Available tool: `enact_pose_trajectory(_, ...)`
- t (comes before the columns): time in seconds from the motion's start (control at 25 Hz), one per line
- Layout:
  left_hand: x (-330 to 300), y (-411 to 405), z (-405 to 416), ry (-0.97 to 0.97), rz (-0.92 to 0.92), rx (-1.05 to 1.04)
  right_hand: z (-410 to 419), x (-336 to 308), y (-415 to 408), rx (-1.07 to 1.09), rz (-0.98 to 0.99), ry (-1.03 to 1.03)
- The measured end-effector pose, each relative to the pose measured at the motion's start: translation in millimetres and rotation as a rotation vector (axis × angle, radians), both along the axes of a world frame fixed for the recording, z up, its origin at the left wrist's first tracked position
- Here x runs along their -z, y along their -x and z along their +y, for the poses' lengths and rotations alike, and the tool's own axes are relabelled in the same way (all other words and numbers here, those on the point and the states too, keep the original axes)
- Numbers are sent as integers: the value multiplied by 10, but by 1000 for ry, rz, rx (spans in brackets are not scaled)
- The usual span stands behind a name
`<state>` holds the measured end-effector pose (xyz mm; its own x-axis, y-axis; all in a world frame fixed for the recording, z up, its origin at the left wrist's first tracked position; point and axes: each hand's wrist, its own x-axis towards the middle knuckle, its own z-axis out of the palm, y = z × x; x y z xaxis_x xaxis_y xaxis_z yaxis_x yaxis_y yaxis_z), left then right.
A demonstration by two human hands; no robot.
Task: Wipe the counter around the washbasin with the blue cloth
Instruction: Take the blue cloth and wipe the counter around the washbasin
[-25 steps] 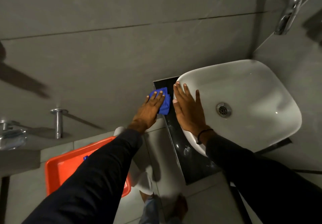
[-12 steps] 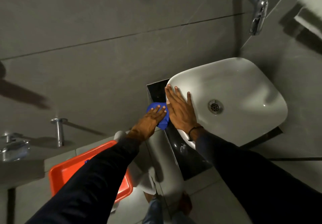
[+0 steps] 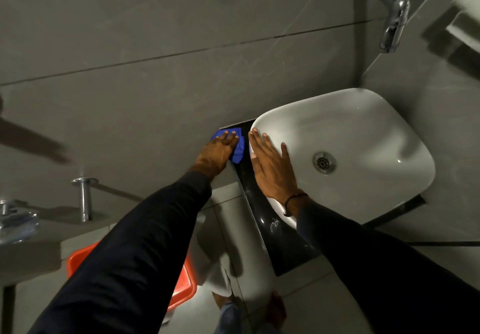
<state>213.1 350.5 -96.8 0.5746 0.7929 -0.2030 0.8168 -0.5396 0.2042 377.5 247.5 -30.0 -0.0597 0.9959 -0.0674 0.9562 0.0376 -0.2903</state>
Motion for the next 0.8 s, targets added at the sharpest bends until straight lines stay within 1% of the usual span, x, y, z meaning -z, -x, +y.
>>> enact_pose_trajectory(0.12, -6, -27, -117, 42, 20, 6, 1, -6, -12, -6, 10, 18)
enact_pose_trajectory(0.32, 27, 45, -948, 103, -89, 99, -20, -37, -43, -10, 4, 41)
enact_pose_trajectory(0.4, -21, 75, -1109, 126, -85, 135, -37, -62, -19, 0, 25, 44)
enact_pose_trajectory(0.48, -53, 134, -1022, 137, -61, 140, -58, -49, 4, -9, 14, 37)
enact_pose_trajectory(0.64, -117, 85, -614, 106, -35, 26, 36, -22, -13, -15, -5, 22)
enact_pose_trajectory(0.72, -109, 27, -641, 130, -49, -7, 49, 0, -30, -20, -29, 40)
enact_pose_trajectory(0.8, -84, 36, -838, 132, -78, -9, 38, 17, -8, -18, -30, 27)
